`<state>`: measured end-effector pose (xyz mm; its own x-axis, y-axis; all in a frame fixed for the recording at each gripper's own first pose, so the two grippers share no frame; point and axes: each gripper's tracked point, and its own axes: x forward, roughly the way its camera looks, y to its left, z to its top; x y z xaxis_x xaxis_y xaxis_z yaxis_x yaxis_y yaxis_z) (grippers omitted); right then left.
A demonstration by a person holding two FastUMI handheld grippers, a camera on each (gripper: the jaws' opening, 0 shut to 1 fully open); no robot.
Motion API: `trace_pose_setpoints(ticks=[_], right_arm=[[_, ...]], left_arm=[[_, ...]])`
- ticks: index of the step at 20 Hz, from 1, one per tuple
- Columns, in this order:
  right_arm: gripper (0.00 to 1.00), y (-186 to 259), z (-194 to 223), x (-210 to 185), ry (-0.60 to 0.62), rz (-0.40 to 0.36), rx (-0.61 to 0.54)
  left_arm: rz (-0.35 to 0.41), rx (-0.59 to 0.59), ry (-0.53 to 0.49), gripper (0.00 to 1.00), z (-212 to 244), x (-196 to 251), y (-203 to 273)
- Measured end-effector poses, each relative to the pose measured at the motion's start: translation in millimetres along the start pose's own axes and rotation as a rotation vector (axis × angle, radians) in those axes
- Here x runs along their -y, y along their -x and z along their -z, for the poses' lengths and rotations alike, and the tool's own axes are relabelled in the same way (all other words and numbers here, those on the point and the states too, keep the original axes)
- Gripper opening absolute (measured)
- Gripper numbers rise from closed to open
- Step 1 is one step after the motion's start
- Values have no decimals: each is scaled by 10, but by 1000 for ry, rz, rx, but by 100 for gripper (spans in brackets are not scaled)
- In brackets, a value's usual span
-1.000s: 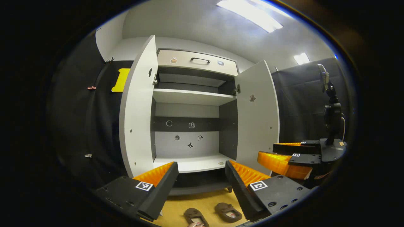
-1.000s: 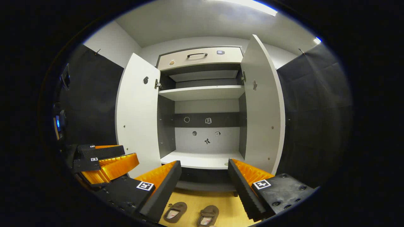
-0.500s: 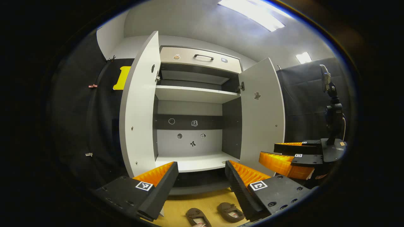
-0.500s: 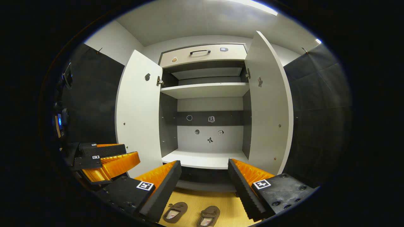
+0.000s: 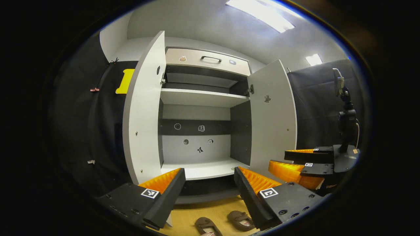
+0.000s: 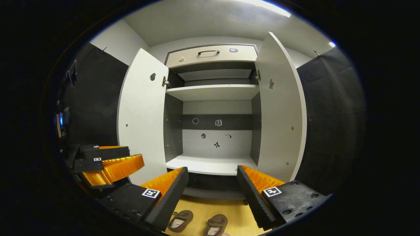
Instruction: Grab one shoe with the right hand and put it into the shoe cabinet, grab the other shoe with the left hand and put it into the shoe cabinet; then close the right door with the right hand and the left door with the left hand.
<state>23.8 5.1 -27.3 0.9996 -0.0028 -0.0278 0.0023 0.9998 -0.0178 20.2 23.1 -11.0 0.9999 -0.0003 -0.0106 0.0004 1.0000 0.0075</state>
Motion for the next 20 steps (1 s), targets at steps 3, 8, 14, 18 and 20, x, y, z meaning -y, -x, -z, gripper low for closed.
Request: trace_pose_setpoints(ticks=[3, 8, 14, 18, 20], right_arm=[[98, -39, 196, -42, -18, 0, -43], [98, -82, 679, -123, -26, 8, -122], [98, -26, 1595, -247, -52, 16, -271], [98, 33, 2232, -299, -132, 24, -367], [98, 77, 2601, -287, -155, 42, -436]], left_arm=[[6, 10, -11, 95, 1, -50, 7], [18, 14, -17, 94, 32, -152, -10], [45, -46, 67, 95, 285, -261, -98], [102, -68, 148, 94, 415, -233, -148], [98, -66, 148, 95, 425, -283, -182]])
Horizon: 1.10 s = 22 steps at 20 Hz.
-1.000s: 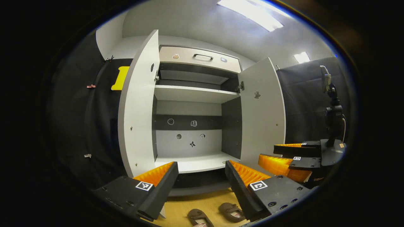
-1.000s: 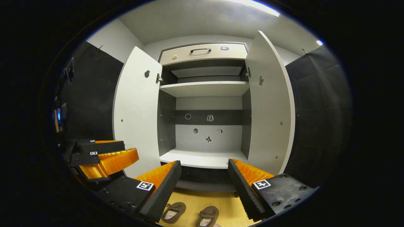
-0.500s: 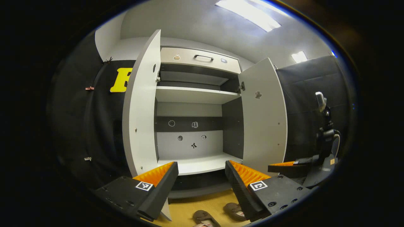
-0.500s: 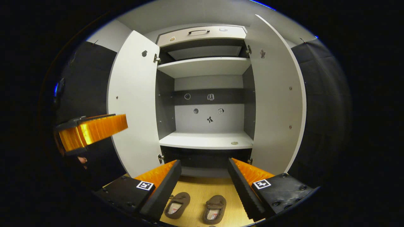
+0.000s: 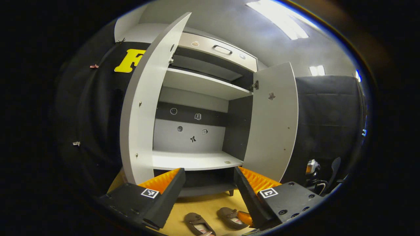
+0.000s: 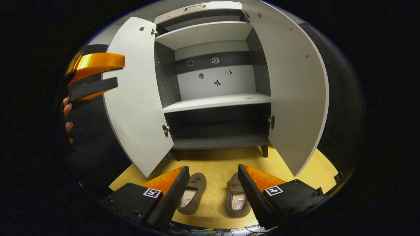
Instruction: Grab one shoe with the right hand and put it into the shoe cabinet, grab the other shoe with the left hand and put it into the shoe cabinet; then close the right door with the right hand and the left door with the left hand.
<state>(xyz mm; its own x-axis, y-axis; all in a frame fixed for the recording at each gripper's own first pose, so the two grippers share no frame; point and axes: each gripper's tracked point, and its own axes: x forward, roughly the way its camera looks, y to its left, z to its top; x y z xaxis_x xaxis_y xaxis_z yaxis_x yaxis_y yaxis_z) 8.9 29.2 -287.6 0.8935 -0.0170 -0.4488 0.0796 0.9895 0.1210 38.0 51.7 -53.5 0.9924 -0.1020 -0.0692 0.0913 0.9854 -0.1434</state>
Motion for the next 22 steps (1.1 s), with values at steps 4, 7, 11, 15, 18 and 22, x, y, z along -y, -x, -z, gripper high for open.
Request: trace_pose_setpoints(ticks=[4, 7, 11, 15, 18, 22], right_arm=[[96, -240, 531, 125, -14, 37, -84], [94, -396, 861, 201, -5, 52, -135], [91, -593, 1194, 313, -25, 59, -196], [82, -799, 1469, 421, -69, 79, -247], [73, -980, 1491, 481, -53, 89, -241], [69, -1216, 1524, 539, -18, 99, -251]], left_arm=[[-26, 9, -29, 95, -3, -92, -28], [-42, 7, -40, 95, 32, -159, -42], [-42, -11, -45, 95, 127, -171, -87], [-33, -50, -31, 95, 284, -161, -129], [-42, -64, -36, 95, 361, -192, -165], [-29, -97, -40, 95, 457, -177, -262]])
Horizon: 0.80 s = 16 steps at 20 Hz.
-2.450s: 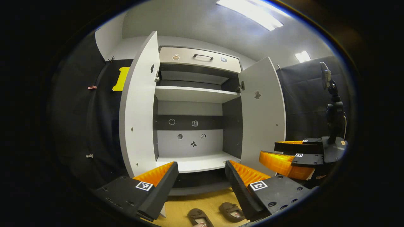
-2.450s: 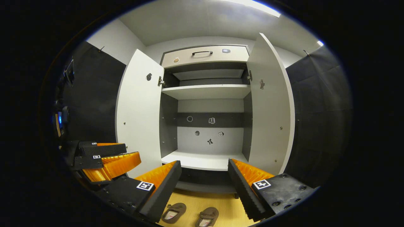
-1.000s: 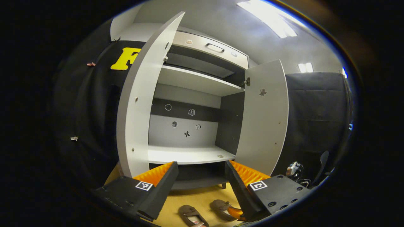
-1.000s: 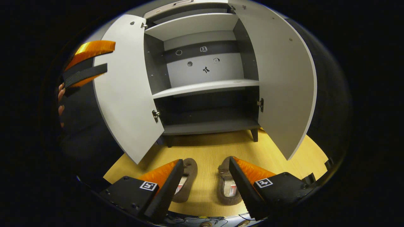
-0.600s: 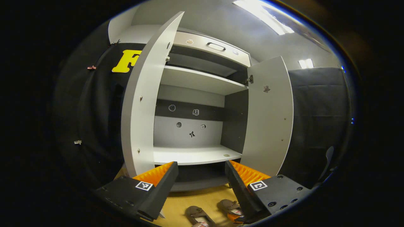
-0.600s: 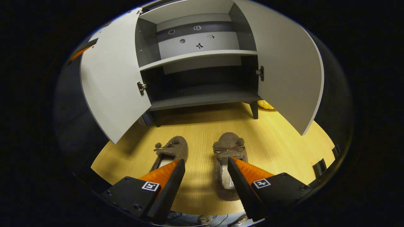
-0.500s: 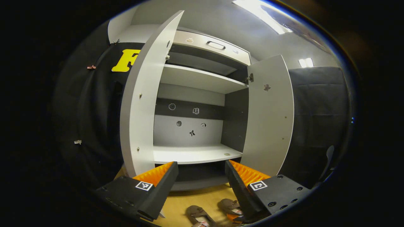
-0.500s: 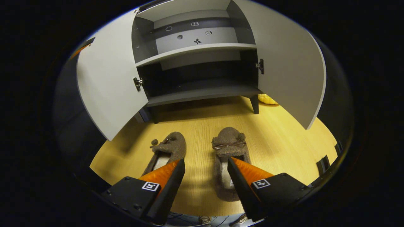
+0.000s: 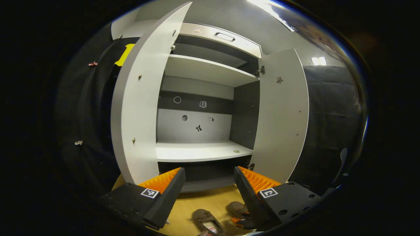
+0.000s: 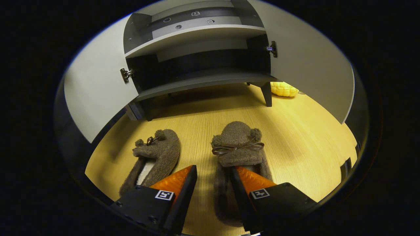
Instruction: Grab one shoe with the right hand and put it into the shoe cabinet, grab the other shoe with the left hand and put it into the shoe cabinet; then close the right door with the right hand and the left door with the left hand.
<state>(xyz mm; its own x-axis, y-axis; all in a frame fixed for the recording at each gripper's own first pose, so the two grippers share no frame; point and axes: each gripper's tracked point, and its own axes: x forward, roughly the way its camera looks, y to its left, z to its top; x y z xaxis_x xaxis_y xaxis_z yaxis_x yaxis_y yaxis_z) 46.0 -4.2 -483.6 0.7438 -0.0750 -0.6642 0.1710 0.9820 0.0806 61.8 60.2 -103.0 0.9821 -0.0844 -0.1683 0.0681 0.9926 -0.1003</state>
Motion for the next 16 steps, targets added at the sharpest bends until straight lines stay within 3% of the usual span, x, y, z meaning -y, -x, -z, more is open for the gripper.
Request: trace_pose_setpoints(ticks=[6, 10, 12, 13, 14, 16], right_arm=[[61, -328, -50, 112, -3, 43, -28], [37, -401, -48, 185, 21, 76, -40], [34, -447, -24, 173, 53, 68, -53], [21, -270, 0, 150, 49, 73, -38], [8, -456, -13, 139, 56, 65, -55], [8, -408, -49, 124, 80, 46, -59]], left_arm=[[-9, -26, -14, 95, 99, 11, -69], [-22, -33, -10, 95, 122, -23, -84], [-28, -34, 0, 95, 123, -41, -101], [-28, -36, 8, 95, 126, -39, -102], [-30, -38, 15, 95, 146, -34, -89], [-32, -39, 22, 95, 150, -14, -68]])
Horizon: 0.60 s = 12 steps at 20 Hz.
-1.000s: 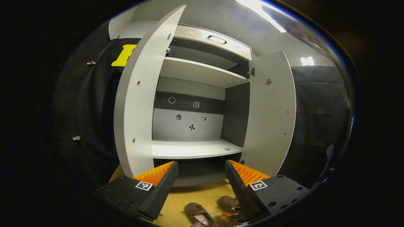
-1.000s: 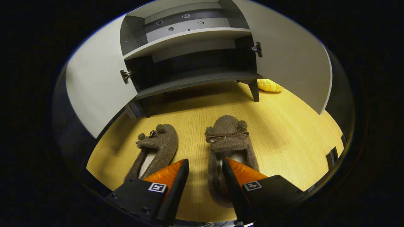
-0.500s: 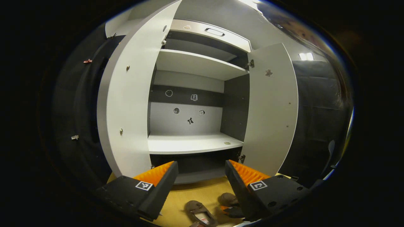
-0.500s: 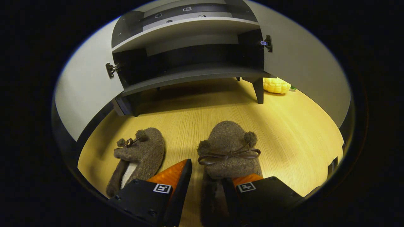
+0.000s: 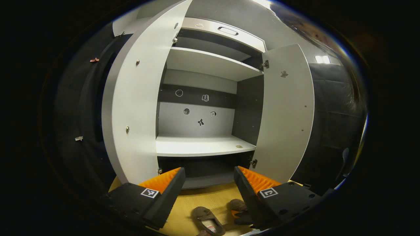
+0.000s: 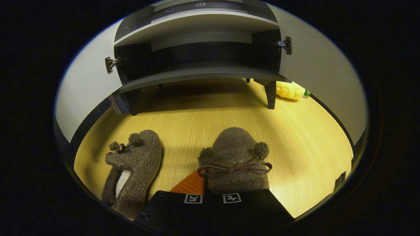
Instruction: Grab one shoe with the right hand and put it into the shoe cabinet, grab the other shoe with the left hand and put it into the shoe cabinet; then close the right door with the right hand and the left door with the left hand.
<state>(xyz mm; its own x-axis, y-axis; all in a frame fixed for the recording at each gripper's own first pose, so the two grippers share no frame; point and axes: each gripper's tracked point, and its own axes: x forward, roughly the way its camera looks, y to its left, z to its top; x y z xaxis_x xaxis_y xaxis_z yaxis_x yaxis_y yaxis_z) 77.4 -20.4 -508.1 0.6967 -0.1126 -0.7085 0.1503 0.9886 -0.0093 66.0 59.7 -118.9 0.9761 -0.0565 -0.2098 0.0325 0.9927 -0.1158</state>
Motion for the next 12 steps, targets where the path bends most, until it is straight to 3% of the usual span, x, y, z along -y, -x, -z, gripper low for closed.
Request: trace_pose_setpoints(ticks=[5, 12], right_arm=[[5, 268, -181, 0, -9, -58, 14], [5, 1179, -1252, 115, 41, -69, 172]], left_arm=[[-6, 10, -25, 95, -46, 39, 51], [3, 28, -13, 95, -116, 104, 213]])
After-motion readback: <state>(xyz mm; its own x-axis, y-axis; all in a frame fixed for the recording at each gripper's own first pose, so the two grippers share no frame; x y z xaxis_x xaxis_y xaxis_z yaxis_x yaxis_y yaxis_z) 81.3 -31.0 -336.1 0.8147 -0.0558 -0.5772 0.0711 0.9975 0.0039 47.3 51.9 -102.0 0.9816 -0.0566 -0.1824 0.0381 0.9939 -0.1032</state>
